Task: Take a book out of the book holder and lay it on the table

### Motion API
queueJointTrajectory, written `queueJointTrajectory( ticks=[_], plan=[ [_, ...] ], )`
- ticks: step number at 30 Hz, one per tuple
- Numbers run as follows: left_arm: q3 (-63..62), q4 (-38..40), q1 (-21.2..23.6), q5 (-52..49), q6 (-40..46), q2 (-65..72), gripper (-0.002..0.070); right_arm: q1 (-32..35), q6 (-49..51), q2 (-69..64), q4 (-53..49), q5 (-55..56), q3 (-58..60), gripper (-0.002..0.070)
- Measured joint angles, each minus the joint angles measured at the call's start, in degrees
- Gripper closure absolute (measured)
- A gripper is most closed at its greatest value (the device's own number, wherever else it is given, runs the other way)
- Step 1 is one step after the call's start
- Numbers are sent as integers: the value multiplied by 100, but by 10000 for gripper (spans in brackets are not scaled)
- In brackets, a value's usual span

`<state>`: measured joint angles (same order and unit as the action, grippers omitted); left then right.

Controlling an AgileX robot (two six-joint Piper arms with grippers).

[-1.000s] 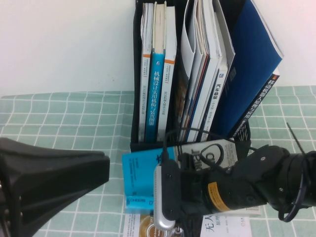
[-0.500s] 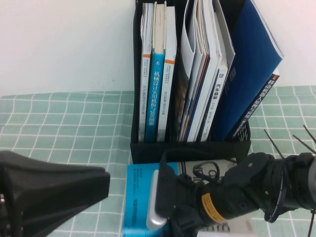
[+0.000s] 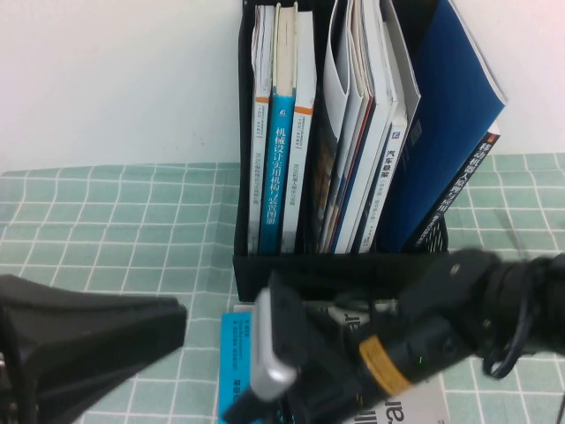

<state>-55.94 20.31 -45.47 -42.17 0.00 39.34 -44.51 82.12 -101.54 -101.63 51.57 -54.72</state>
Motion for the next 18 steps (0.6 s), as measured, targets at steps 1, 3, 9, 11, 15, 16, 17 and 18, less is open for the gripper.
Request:
queueJointTrajectory(
  ticks=[1,3,9,11,15,16,17,18],
  plan=[
    [93,-86,0,153,0,-57,676,0,0,135,0,-43,-94,324],
    [300,-277,0,469,0,-184,676,0,-222,454,0,-294,-285,458],
    [1017,-1158,0,1187,0,-671,676,0,-1539,1512,0,-2082,-814,658],
    [1286,-1590,0,1353,0,-843,676,0,-2074,1914,0,-3123,-865,668],
    [1759,-2361,0,1580,0,-1231,676,0,-3101,2470,264,-5298,-869,674],
    [1861,-2542,0,1592,0,-1333,676,0,-3596,2567,618,-5849,-869,675],
    [1954,-2702,0,1601,0,-1432,676,0,-4295,2655,1145,-6401,-869,675],
    [2022,-2834,0,1601,0,-1507,676,0,-4993,2719,1820,-6854,-869,676]
  ],
)
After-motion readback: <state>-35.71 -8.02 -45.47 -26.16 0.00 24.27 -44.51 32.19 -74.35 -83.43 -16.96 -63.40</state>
